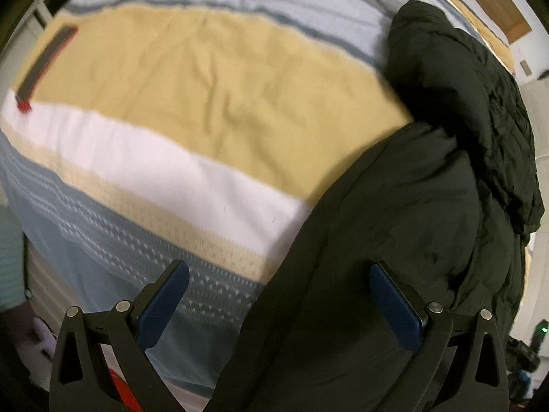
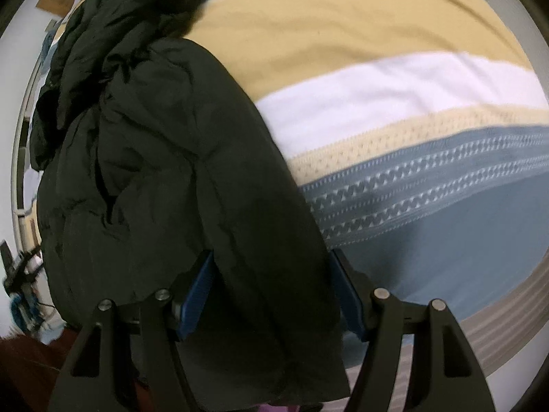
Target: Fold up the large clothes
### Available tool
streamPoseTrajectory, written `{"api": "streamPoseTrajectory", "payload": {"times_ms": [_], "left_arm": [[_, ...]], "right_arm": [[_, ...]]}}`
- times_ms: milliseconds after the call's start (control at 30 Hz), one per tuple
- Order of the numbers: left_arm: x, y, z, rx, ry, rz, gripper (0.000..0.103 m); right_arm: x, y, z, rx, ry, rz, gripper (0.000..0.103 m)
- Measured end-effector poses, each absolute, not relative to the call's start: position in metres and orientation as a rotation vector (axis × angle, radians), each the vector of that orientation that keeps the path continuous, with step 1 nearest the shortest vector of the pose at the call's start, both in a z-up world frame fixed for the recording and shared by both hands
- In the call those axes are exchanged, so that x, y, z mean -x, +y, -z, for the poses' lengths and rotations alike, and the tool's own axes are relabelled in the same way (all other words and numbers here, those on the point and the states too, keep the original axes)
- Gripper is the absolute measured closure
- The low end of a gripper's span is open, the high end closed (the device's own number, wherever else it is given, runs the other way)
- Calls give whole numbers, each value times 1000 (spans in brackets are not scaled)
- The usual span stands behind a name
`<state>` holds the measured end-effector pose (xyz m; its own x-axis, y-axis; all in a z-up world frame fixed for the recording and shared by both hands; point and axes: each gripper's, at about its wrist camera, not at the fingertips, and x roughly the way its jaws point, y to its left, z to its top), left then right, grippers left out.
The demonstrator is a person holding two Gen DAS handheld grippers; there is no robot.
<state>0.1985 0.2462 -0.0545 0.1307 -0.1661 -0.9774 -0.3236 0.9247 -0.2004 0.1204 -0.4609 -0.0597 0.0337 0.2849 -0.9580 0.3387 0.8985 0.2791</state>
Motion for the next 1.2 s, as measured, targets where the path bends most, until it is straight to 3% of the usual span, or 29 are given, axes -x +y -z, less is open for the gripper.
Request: {"api": "streamPoseTrajectory", "payload": {"times_ms": [333,700,767,833,933,1033,1100,1200], "left_arm": [[-160,245,93,605,1538,-14,1],[-126,220,97,733,1575,60,3],[-125,219,95,747,1580,71,11],[-124,216,91,764,1582,91,28],[-131,216,85,792,1581,108,45],[-134,208,75,781,1584,118,54],[-134,205,70,765,1589,129,62],[-143,194,62,733,1588,141,80]], "right_arm": [[-97,-463,76,-629,1608,6,34],[-62,-467,93,-807,1659,-23,34],[-57,-467,93,-822,1674,-28,34],[-50,-470,93,-830,1674,-39,35],[-46,-458,91,-843,1679,-70,35],[-40,-449,92,-843,1681,-83,38],[-50,-445,100,-845,1674,-92,62],[-56,-430,96,-816,1665,-128,85]]}}
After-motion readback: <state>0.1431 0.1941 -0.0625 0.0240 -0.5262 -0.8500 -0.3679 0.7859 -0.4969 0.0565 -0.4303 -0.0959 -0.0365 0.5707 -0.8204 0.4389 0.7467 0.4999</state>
